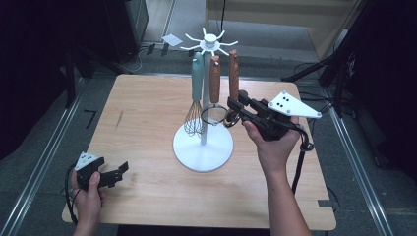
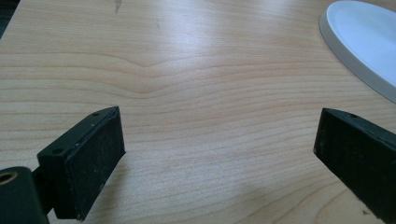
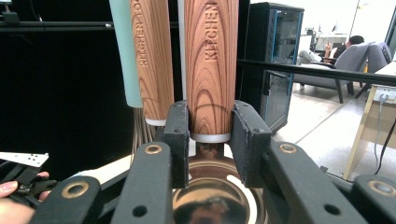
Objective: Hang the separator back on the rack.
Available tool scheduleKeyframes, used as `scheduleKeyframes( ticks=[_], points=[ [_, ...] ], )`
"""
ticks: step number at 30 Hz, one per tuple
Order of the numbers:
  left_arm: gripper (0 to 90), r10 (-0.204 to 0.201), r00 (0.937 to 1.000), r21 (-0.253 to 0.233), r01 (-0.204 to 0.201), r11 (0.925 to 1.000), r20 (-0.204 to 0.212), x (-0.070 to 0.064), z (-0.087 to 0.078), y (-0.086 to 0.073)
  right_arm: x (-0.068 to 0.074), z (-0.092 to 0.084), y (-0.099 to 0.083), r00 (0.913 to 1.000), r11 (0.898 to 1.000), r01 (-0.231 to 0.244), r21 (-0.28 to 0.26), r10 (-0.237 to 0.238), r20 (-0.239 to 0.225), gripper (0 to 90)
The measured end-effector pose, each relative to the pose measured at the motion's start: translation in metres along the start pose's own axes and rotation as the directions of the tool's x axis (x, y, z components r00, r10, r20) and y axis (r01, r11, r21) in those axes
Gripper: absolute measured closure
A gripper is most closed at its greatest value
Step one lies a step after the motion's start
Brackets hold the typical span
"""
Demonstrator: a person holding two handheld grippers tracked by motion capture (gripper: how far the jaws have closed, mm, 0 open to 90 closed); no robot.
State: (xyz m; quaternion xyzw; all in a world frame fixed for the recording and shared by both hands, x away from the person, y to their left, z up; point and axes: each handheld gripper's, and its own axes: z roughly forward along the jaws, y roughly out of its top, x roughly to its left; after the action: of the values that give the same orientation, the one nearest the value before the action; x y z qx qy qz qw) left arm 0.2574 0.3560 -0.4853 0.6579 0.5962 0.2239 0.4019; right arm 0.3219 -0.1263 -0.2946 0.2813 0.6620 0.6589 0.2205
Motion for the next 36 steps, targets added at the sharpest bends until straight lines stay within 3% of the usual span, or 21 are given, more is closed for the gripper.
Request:
scheduleKeyframes(
  ticks=[15,21,32,36],
  points=[
    [2.1,0.001,1.0000,0.000,-0.001,1.0000,0.001,0.000,0.000,0.000,-0.002,0.005,0.000,0.9996,1.000,-0.020,0.010,0.020,-0.022,70.3],
    [2.1,0.000,1.0000,0.002,0.000,1.0000,0.001,0.000,0.000,0.000,-0.003,0.005,-0.001,0.9997,1.000,-0.013,0.007,0.013,-0.021,59.6],
    [2.1,0.003,1.0000,0.003,-0.003,1.0000,-0.001,0.000,0.000,0.000,-0.005,-0.004,-0.008,0.9994,1.000,-0.027,-0.005,0.027,0.021,54.5],
    [2.1,0.004,1.0000,0.002,-0.004,1.0000,-0.002,0.000,0.000,0.000,-0.008,-0.009,-0.015,0.9976,0.999,-0.035,-0.001,0.035,0.060,50.6]
  ],
)
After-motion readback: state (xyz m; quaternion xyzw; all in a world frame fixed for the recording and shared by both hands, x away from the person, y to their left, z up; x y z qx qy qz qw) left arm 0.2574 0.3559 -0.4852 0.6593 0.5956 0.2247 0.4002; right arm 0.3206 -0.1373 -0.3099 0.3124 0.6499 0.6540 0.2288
